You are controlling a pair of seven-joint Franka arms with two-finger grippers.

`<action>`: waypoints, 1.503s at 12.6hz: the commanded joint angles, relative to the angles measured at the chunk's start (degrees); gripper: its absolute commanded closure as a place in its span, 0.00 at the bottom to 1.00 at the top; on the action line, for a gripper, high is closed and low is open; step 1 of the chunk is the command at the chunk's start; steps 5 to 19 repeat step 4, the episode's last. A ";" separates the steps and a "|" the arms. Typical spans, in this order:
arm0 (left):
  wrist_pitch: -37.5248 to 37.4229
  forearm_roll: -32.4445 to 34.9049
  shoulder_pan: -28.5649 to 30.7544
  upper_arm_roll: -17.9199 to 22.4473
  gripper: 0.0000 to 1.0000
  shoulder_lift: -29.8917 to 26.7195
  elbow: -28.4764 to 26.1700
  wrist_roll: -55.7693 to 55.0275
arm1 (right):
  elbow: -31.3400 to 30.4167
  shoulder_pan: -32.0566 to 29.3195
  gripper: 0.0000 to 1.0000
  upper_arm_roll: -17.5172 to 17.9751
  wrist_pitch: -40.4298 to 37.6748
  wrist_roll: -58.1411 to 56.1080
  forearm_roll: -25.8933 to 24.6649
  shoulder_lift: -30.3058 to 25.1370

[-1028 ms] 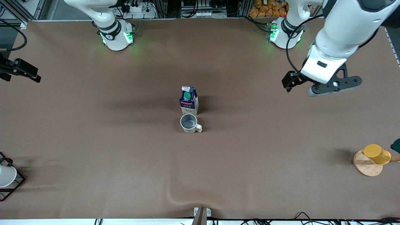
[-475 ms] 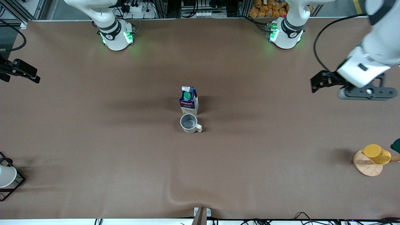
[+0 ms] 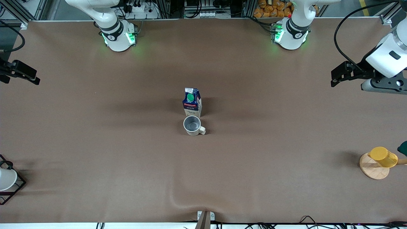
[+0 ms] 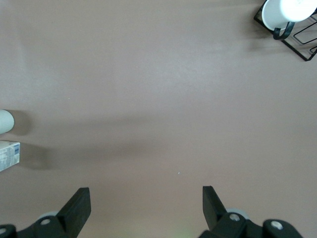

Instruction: Place milk next to cup

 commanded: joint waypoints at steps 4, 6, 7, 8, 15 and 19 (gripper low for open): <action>-1.17 2.47 -0.24 0.53 0.00 -0.34 0.35 0.46 | -0.07 -4.72 0.00 0.93 -0.48 -1.17 5.75 -0.58; -1.17 2.47 -0.24 0.53 0.00 -0.34 0.35 0.46 | -0.07 -4.72 0.00 0.93 -0.48 -1.17 5.75 -0.58; -1.17 2.47 -0.24 0.53 0.00 -0.34 0.35 0.46 | -0.07 -4.72 0.00 0.93 -0.48 -1.17 5.75 -0.58; -1.17 2.47 -0.24 0.53 0.00 -0.34 0.35 0.46 | -0.07 -4.72 0.00 0.93 -0.48 -1.17 5.75 -0.58; -1.17 2.47 -0.24 0.53 0.00 -0.34 0.35 0.46 | -0.07 -4.72 0.00 0.93 -0.48 -1.17 5.75 -0.58; -1.17 2.47 -0.24 0.53 0.00 -0.34 0.35 0.46 | -0.07 -4.72 0.00 0.93 -0.48 -1.17 5.75 -0.58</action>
